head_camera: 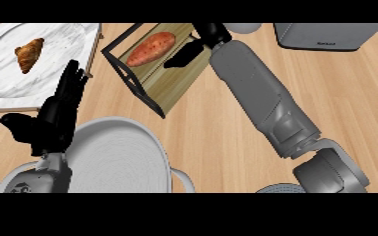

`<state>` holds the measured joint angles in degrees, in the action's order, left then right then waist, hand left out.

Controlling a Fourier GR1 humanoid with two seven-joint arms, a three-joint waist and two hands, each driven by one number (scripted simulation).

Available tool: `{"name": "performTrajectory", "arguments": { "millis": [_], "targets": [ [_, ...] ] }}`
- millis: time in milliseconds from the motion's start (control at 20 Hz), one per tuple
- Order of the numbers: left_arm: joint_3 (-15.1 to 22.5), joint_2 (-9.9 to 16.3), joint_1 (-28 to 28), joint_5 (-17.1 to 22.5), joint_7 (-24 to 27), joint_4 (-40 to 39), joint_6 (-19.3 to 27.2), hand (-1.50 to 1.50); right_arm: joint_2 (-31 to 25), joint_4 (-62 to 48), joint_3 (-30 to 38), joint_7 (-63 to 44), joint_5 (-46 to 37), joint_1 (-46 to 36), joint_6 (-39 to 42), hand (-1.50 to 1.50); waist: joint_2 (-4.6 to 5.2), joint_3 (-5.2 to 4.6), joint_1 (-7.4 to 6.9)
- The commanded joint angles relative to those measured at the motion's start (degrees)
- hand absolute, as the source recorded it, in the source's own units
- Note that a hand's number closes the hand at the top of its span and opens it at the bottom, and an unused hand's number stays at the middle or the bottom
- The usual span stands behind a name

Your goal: Pick the sweet potato from the placemat and place it in the tiered shelf

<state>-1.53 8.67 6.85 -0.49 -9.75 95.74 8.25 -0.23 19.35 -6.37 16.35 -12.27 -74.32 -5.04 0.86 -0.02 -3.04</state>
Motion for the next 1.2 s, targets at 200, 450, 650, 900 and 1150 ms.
{"name": "performTrajectory", "arguments": {
  "millis": [200, 450, 650, 900, 1150],
  "targets": [
    [-1.63, 1.0, -0.94, 0.58, -0.33, 0.95, -0.58, 0.0, -1.34, -0.82, 9.06, 2.09, 7.13, -4.67, 2.28, -1.5, -0.14, 0.02, 0.83],
    [-0.7, -0.19, -0.51, 0.12, -1.88, 2.66, 0.33, 0.0, -7.78, -2.06, 11.82, 0.93, 8.33, -3.49, 3.45, -1.5, -0.3, 0.03, 1.39],
    [-0.94, 0.55, -0.09, 0.23, -2.12, 1.79, -0.65, 0.0, -12.88, -3.92, 13.99, -5.91, 9.57, -6.04, 4.94, -1.5, -0.28, 0.02, 1.4],
    [-0.54, 0.23, -2.39, -0.73, 0.15, 2.22, -0.62, 0.0, -22.45, -5.97, 15.87, -3.39, 10.44, -3.45, 12.93, -1.5, -0.02, 0.04, 1.03],
    [-1.19, 0.22, -2.7, 0.93, -0.95, 3.08, -1.59, 0.0, -27.62, -7.77, 16.53, 0.15, 10.45, -0.92, 20.69, -1.5, 0.17, 0.07, 0.41]
  ]
}}
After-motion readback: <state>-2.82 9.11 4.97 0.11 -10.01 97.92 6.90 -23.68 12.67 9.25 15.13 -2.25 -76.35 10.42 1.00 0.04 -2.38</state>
